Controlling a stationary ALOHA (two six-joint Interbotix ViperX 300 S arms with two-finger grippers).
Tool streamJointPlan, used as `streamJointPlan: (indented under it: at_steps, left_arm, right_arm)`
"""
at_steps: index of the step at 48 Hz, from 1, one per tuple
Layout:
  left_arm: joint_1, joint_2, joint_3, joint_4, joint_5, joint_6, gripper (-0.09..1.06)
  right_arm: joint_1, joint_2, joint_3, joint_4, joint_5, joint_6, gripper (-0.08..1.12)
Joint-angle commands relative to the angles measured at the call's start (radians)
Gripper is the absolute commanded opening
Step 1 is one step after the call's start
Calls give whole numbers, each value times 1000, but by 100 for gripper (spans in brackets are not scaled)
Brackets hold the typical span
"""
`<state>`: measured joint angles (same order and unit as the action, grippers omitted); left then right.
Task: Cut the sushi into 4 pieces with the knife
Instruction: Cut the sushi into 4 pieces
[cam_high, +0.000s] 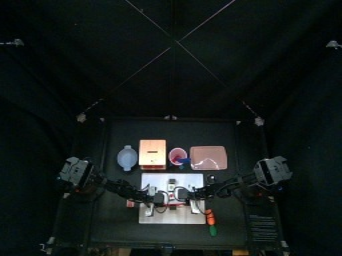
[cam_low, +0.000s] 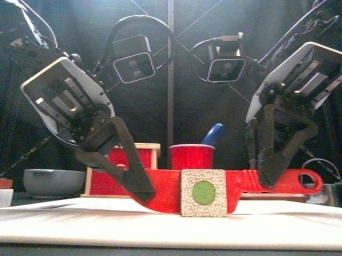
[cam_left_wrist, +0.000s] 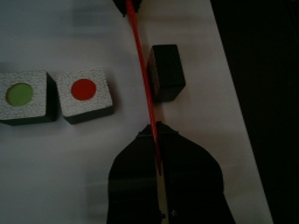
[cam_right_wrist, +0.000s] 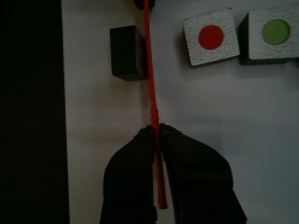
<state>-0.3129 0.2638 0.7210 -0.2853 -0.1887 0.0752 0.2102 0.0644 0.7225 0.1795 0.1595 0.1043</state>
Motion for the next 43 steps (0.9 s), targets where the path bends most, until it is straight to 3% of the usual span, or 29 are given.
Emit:
streamJointPlan:
  at_steps: [1,12,19,31,37,43]
  left_arm:
    - [-8,14,3,3,9,5,21]
    - [3,-84,-6,6,9,12,26]
    - [12,-155,2,23,8,12,40]
    - [49,-232,12,75,3,12,74]
    - [64,-267,18,81,3,12,82]
    - [81,-318,52,89,-2,12,84]
  right_arm:
    - [-3,9,-25,-6,-21,0,7]
    - [-9,-63,-25,-23,-15,0,7]
    - [-9,-140,-12,-38,-3,2,7]
    - [-11,-302,72,-31,77,5,7]
    - [-15,-405,123,-6,138,5,8]
    - [-29,-514,186,48,233,6,8]
